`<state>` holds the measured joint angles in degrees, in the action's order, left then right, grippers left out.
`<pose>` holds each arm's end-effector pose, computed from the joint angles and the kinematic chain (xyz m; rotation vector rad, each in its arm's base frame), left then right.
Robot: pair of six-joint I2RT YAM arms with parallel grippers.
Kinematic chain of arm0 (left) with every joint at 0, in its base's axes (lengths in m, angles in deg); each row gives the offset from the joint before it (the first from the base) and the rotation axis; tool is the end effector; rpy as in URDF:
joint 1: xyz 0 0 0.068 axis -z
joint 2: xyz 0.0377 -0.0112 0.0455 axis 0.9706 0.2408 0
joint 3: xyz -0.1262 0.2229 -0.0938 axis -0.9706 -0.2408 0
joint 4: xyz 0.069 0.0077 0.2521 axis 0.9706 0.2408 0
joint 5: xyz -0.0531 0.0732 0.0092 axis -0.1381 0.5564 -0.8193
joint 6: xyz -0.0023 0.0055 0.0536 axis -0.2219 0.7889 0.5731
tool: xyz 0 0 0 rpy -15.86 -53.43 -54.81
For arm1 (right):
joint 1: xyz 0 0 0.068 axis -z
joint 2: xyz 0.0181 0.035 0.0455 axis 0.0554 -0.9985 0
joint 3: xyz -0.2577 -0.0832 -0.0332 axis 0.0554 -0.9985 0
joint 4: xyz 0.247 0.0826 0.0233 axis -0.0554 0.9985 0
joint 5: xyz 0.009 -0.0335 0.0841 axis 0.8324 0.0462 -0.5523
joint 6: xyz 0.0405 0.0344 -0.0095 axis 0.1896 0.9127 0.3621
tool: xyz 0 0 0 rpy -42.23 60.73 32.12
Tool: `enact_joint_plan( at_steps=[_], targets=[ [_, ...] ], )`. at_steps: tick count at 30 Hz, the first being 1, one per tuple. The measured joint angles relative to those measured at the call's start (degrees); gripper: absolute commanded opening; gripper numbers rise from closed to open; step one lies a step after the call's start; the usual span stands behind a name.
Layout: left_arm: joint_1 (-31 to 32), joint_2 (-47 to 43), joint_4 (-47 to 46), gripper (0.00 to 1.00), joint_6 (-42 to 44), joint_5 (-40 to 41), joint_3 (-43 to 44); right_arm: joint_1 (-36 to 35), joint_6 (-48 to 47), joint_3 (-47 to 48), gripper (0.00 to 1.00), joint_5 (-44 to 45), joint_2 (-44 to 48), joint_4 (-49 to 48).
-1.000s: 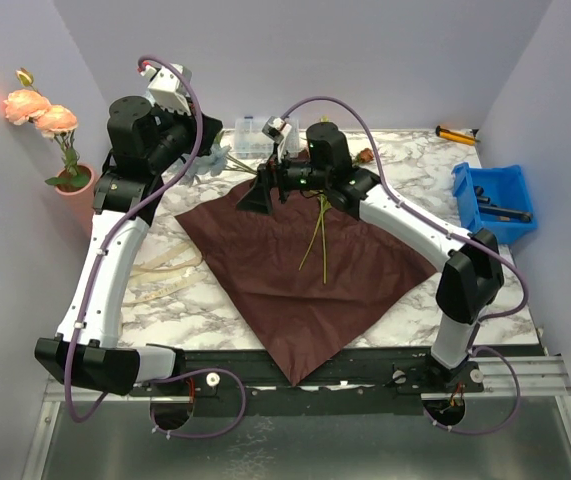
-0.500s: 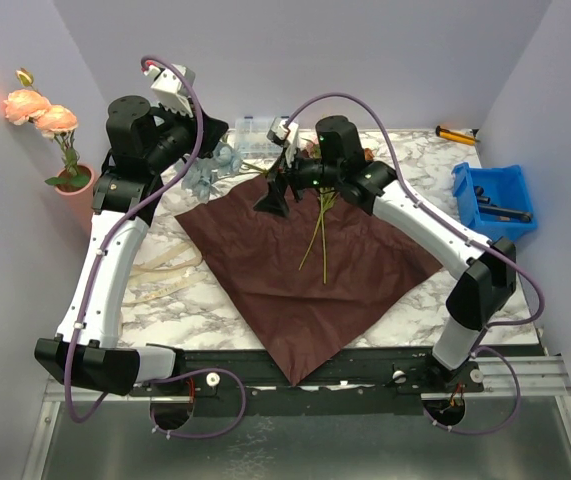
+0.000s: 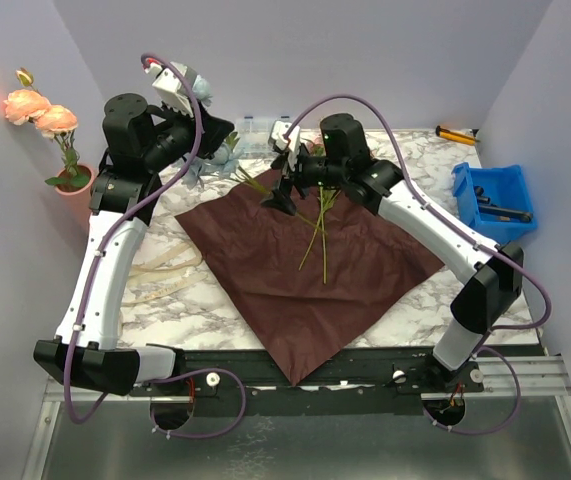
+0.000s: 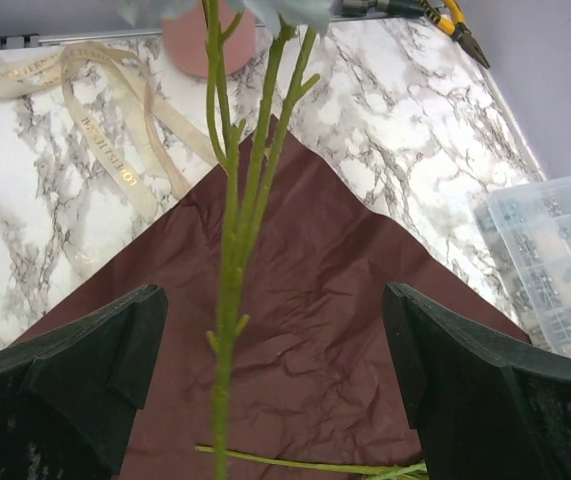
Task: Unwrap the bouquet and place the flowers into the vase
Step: Adjust the fake flower.
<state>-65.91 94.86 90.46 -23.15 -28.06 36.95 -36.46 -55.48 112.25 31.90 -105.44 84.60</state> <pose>0.2632 -0.0650 0.4873 0.3948 1.6200 -0.6951 0.2970 0.2707 0.3898 -1.3139 1.4462 0.7453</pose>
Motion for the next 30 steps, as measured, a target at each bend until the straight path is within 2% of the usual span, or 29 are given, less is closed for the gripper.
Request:
enact_joint_plan(
  at_steps=[3,5,9,10,11,12,13,14,16,18,24,30],
  targets=[
    [0.0,0.0,0.0,0.0,-0.4,-0.5,0.2,0.0,0.2,-1.6,0.88,0.0,0.0,-0.7],
    [0.0,0.0,0.0,0.0,-0.8,-0.7,0.3,0.0,1.0,-3.4,0.75,-0.2,-0.2,-1.0],
    [0.0,0.0,0.2,0.0,-1.1,-0.8,0.9,0.0,3.6,-6.7,0.27,-1.7,-1.6,-1.9],
    [0.0,0.0,0.2,0.0,-1.1,-0.8,1.1,0.0,4.3,-7.6,0.1,-2.2,-1.7,-2.1],
    [0.0,-0.1,0.2,0.15,-1.1,-0.8,1.2,0.0,5.0,-8.6,0.01,-2.9,-1.8,-2.2],
    [0.0,-0.1,0.2,0.33,-1.1,-0.7,1.2,0.0,5.7,-9.3,0.01,-3.4,-1.9,-2.4],
    [0.0,-0.2,0.2,0.56,-1.2,-0.5,1.2,0.0,7.0,-9.9,0.0,-3.9,-1.9,-2.7],
    [0.0,-0.2,0.3,0.69,-0.9,-0.3,1.2,0.0,8.0,-10.3,0.01,-4.3,-1.9,-3.2],
    [0.0,-0.4,0.3,0.84,-1.4,-0.2,1.1,0.0,10.2,-10.7,0.01,-4.6,-1.9,-4.5],
    [0.0,-1.2,0.2,0.87,-2.1,-0.2,0.2,0.0,12.8,-11.2,0.01,-4.7,-1.8,-6.2],
    [-0.2,-5.6,0.2,0.87,-5.9,-1.6,-5.0,0.0,21.2,-11.9,0.01,-4.8,-1.3,-10.3],
    [-0.7,-10.9,-2.5,0.85,-12.3,-2.0,-15.5,0.0,28.7,-11.9,0.01,-5.5,-1.0,-13.2]
  ],
)
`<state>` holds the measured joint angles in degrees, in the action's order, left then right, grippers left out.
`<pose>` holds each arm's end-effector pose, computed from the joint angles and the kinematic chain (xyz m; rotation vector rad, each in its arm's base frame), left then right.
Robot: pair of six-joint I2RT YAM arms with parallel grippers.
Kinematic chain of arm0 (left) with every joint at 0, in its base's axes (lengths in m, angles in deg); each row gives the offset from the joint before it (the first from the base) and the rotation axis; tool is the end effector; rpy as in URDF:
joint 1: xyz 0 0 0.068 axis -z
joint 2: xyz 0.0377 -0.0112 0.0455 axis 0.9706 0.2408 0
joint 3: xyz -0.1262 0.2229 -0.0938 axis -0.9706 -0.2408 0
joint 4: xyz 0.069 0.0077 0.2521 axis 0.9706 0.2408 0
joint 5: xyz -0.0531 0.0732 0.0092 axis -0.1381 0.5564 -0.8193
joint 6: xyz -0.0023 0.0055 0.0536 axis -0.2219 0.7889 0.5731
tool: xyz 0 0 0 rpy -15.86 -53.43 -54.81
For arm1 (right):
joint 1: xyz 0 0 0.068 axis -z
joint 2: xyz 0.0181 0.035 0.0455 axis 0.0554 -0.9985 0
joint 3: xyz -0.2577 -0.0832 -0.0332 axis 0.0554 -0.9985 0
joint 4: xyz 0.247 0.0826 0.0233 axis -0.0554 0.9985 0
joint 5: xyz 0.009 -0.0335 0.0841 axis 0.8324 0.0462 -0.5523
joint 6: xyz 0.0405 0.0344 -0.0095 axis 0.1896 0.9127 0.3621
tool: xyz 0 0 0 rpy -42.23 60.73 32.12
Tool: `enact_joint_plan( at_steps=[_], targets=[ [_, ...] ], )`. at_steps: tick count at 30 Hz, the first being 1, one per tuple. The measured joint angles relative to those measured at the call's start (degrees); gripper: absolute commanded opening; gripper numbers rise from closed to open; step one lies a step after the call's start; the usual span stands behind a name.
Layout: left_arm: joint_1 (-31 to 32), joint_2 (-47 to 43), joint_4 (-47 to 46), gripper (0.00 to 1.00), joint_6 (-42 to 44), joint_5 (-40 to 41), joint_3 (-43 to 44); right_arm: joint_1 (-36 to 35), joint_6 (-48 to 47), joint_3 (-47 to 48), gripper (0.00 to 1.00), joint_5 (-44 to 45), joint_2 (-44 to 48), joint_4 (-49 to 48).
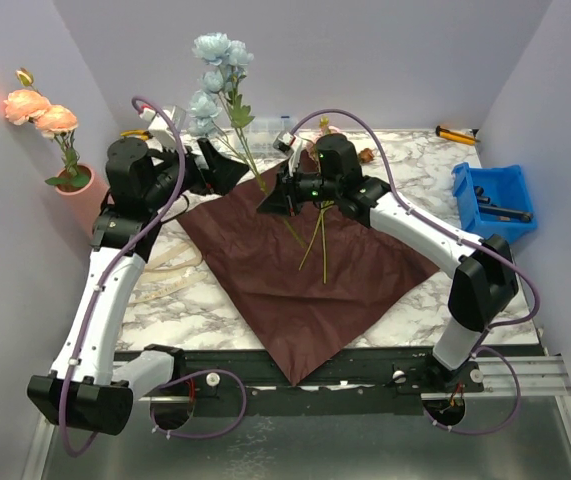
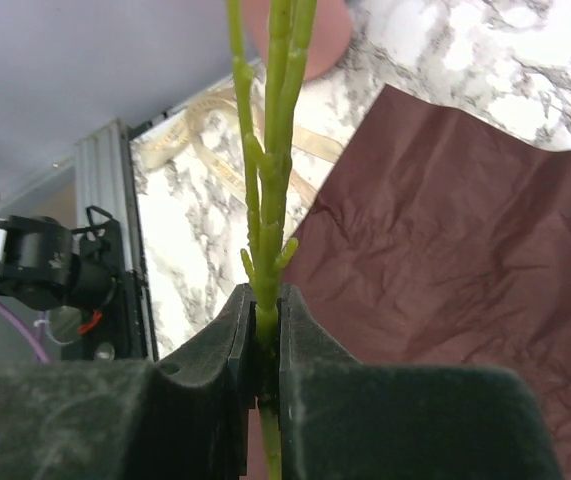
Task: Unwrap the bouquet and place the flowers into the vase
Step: Adjust the fake flower.
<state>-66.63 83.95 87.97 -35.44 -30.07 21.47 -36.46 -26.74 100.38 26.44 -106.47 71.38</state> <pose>0.2261 -0.0564 0.4475 0.2297 1.7132 -0.8786 0.3019 0.2784 0.3339 -1.0159 1.7650 1.1566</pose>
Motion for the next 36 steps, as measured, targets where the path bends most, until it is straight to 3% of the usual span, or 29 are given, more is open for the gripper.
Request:
enact_joint_plan(
  at_steps=[7,9,18,22,23,24,25,27,29,33,36],
  targets=[
    [0.0,1.3,-6.4,0.76,-8.0,-0.5,-9.4,0.0,5.2,0.0,0.01,-4.4,0.0,-3.2],
    [0.0,2.4,-9.0,0.68,-9.9,-0.8,-9.5,0.0,5.8,-0.3,0.0,-5.8,0.1,-3.9],
    [-0.4,5.6,-16.4,0.29,-13.0,-1.2,-5.4,0.0,7.1,-2.4,0.01,-12.4,0.3,-6.5],
    [-0.9,5.6,-17.5,0.03,-13.4,-1.4,-5.0,0.0,7.2,-2.8,0.01,-15.0,0.6,-7.6],
    [-0.9,5.6,-17.5,0.0,-13.6,-1.4,-5.0,0.0,7.2,-2.9,0.02,-15.5,0.6,-7.8],
    [-0.9,5.6,-17.5,0.0,-13.8,-1.6,-5.0,0.0,7.2,-2.9,0.09,-15.8,0.7,-7.8],
    [-0.9,5.6,-17.5,0.0,-14.1,-2.0,-5.0,0.0,7.2,-3.0,0.23,-15.9,0.7,-7.9],
    [-1.2,5.5,-17.5,0.0,-14.3,-2.7,-5.0,0.0,7.0,-3.0,0.59,-16.1,0.7,-7.9],
    [-1.8,5.4,-17.5,0.0,-14.1,-2.8,-5.0,0.0,6.5,-3.0,0.78,-16.5,0.9,-7.0],
    [-3.6,4.6,-15.6,0.0,-11.2,-2.8,-4.8,0.0,2.9,-2.8,0.99,-16.4,2.5,-3.2],
    [-5.2,3.3,-10.0,0.0,-5.4,-2.7,-2.5,0.0,-0.7,-2.9,1.0,-14.9,5.4,0.5]
  ],
)
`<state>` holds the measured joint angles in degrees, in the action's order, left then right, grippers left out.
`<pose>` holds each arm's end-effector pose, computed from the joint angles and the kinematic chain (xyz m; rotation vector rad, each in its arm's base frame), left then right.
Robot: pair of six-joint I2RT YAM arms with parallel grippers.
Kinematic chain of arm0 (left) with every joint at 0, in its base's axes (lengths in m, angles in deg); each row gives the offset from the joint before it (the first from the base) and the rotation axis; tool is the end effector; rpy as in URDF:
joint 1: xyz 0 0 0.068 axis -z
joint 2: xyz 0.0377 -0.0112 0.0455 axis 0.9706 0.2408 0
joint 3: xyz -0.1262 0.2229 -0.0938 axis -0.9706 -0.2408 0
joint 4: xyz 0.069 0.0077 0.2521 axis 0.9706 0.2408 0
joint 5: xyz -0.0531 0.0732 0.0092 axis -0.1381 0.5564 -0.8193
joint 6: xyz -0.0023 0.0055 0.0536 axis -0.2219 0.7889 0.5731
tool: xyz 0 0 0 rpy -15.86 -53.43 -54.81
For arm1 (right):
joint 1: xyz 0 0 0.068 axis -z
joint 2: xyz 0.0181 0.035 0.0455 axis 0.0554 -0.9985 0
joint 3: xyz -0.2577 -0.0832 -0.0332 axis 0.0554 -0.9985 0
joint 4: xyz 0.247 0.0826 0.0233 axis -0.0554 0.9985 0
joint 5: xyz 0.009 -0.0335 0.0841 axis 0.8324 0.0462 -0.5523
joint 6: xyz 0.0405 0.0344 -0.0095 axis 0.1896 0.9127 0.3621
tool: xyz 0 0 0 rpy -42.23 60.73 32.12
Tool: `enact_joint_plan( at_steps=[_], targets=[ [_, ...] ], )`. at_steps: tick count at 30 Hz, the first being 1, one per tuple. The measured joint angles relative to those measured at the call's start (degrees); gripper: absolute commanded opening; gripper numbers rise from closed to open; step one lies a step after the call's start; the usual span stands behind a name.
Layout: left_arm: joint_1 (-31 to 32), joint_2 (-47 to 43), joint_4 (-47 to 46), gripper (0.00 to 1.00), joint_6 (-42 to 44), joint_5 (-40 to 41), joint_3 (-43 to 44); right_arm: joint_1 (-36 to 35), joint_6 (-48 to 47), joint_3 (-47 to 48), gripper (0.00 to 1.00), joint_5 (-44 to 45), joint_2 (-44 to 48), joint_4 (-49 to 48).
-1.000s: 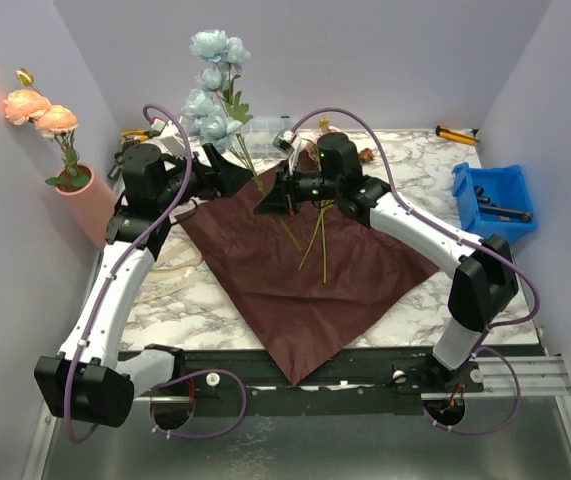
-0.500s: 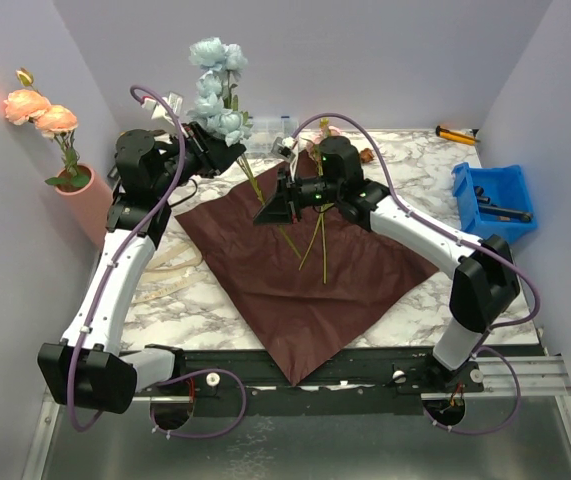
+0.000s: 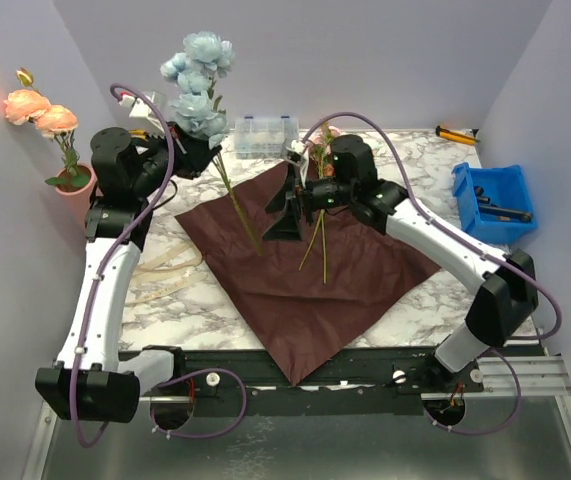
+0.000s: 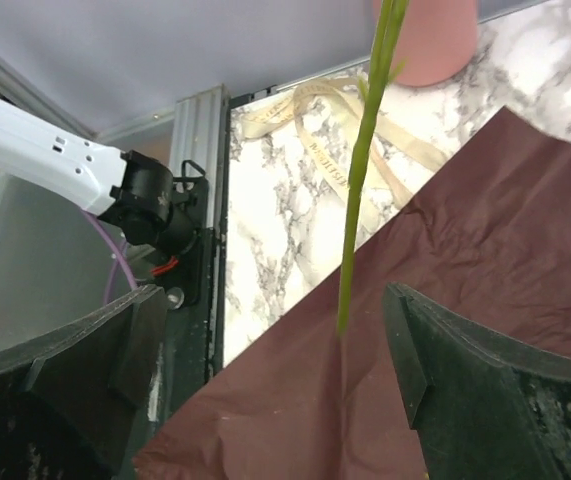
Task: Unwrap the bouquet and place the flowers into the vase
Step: Adjust the fake flower, then insert the fake flower into the vase.
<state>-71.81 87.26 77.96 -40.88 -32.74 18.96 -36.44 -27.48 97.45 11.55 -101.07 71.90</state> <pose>0.2532 -0.0389 0.4379 0.1359 1.6604 -0.9098 0.2749 0.2643 0.3531 -1.1968 1.6185 1.3875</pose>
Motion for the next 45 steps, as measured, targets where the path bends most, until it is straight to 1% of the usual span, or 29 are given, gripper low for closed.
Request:
enact_joint_plan(
  at_steps=[1,2,4,6,9,15,19,22,26,30,36,45],
  targets=[
    [-0.6,-0.7,1.9,0.0,2.8,0.4,1.1,0.1,-1.3,-0.2,1.0,0.6,1.2,0.8],
    [-1.1,-1.5,4.6,0.0,7.4,1.7,2.1,0.5,-2.5,-0.5,1.0,1.1,2.5,1.5],
    [-1.9,-3.7,6.2,0.0,11.0,3.2,4.0,1.0,-4.3,-1.2,1.0,2.1,4.9,2.9],
    [-2.4,-6.0,9.0,0.0,17.5,7.5,6.5,1.9,-6.4,-1.6,1.0,3.4,7.0,4.1],
    [-2.6,-8.4,10.7,0.0,25.4,15.2,11.2,3.3,-9.4,-2.4,1.0,6.8,9.0,5.6],
    [-2.6,-8.8,12.9,0.0,40.3,32.8,21.2,5.0,-15.2,-6.4,1.0,13.3,11.7,8.7],
    [-2.6,-8.2,13.6,0.0,47.5,40.4,25.6,6.0,-18.3,-7.0,1.0,16.1,12.5,10.1],
    [-2.6,-7.5,12.5,0.0,53.1,45.6,27.5,8.4,-20.6,-7.5,1.0,17.7,13.6,11.2],
    [-2.6,-7.5,9.1,0.0,57.4,49.1,26.1,11.4,-22.3,-7.5,1.0,19.2,14.1,12.7],
    [-2.6,-6.4,3.9,0.0,60.5,51.4,22.3,12.3,-23.3,-7.1,1.0,19.6,13.8,14.9],
    [-3.2,-1.7,0.5,0.0,61.9,52.1,21.3,13.1,-23.7,-6.8,1.0,19.7,13.0,16.6],
    [-11.6,1.8,0.3,0.0,57.6,48.5,22.3,13.8,-23.6,-6.8,1.0,19.6,12.6,16.9]
  ],
)
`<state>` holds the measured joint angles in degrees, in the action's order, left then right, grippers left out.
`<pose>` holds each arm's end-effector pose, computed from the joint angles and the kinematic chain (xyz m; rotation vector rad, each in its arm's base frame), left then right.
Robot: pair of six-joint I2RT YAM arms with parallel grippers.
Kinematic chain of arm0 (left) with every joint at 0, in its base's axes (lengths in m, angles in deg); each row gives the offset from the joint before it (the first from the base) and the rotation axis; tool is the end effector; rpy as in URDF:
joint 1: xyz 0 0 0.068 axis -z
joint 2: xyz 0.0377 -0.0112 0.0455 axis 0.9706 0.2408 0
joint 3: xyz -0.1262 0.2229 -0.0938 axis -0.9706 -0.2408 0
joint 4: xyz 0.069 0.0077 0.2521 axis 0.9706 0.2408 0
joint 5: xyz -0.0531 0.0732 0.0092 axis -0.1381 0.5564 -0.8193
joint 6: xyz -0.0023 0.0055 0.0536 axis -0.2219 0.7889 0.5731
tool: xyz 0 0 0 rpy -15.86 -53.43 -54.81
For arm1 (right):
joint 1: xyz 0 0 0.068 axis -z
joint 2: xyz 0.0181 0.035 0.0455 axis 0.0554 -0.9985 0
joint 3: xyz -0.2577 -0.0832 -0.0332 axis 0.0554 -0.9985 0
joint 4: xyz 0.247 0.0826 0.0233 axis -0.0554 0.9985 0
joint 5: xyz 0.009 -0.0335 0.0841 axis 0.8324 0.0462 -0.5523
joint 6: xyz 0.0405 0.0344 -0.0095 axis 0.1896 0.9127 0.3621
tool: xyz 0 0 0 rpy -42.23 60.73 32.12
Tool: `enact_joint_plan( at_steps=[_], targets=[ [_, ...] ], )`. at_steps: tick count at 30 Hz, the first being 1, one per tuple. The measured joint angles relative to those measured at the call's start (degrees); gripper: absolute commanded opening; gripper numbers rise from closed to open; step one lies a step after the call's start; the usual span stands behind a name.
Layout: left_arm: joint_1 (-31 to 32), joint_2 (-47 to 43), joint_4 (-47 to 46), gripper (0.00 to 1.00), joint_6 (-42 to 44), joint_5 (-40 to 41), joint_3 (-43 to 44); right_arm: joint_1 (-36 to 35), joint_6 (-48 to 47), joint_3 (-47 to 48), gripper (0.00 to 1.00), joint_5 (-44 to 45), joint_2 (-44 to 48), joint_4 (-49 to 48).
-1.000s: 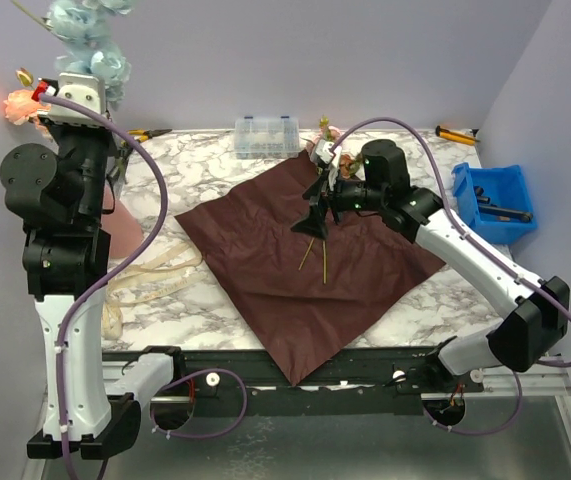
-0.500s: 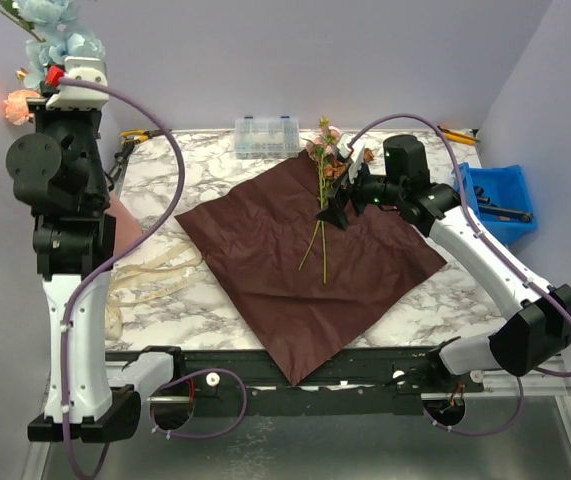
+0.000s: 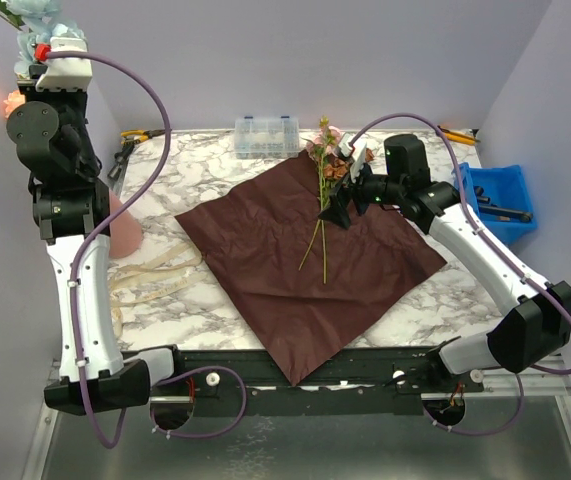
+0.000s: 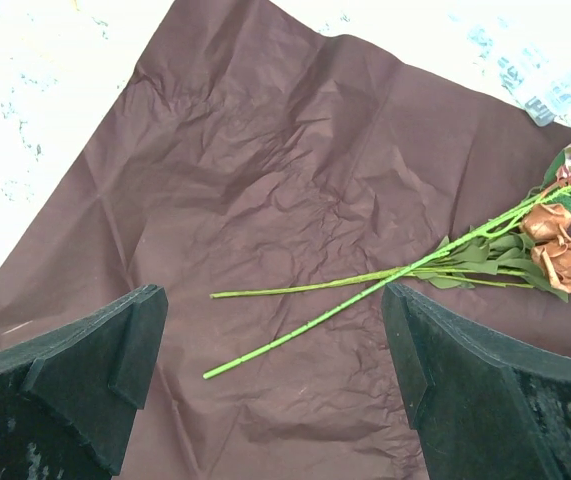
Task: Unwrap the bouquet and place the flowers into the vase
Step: Insert the fake flower into the vase.
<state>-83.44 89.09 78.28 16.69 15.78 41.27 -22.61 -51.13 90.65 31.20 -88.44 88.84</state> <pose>0.2148 0.0367 0.5564 0.0206 1.2825 0.7052 0.2793 0.1565 0.3551 -1.0881 1.7660 0.6841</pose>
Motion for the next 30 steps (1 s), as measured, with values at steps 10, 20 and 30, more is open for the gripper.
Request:
enact_joint_plan(
  at_steps=[10,20,30],
  targets=[
    [-6.2,0.4,0.0,0.0,-7.0,-7.3,0.1,0.4,0.0,0.0,1.0,0.0,0.0,0.0],
    [-10.0,2.1,0.4,0.0,-11.9,-12.8,0.1,0.4,0.0,0.0,1.0,0.0,0.0,0.0],
    [-14.7,2.9,0.3,0.0,-15.6,-16.8,-2.9,0.4,0.0,-0.1,1.0,0.0,0.0,0.0]
  ],
)
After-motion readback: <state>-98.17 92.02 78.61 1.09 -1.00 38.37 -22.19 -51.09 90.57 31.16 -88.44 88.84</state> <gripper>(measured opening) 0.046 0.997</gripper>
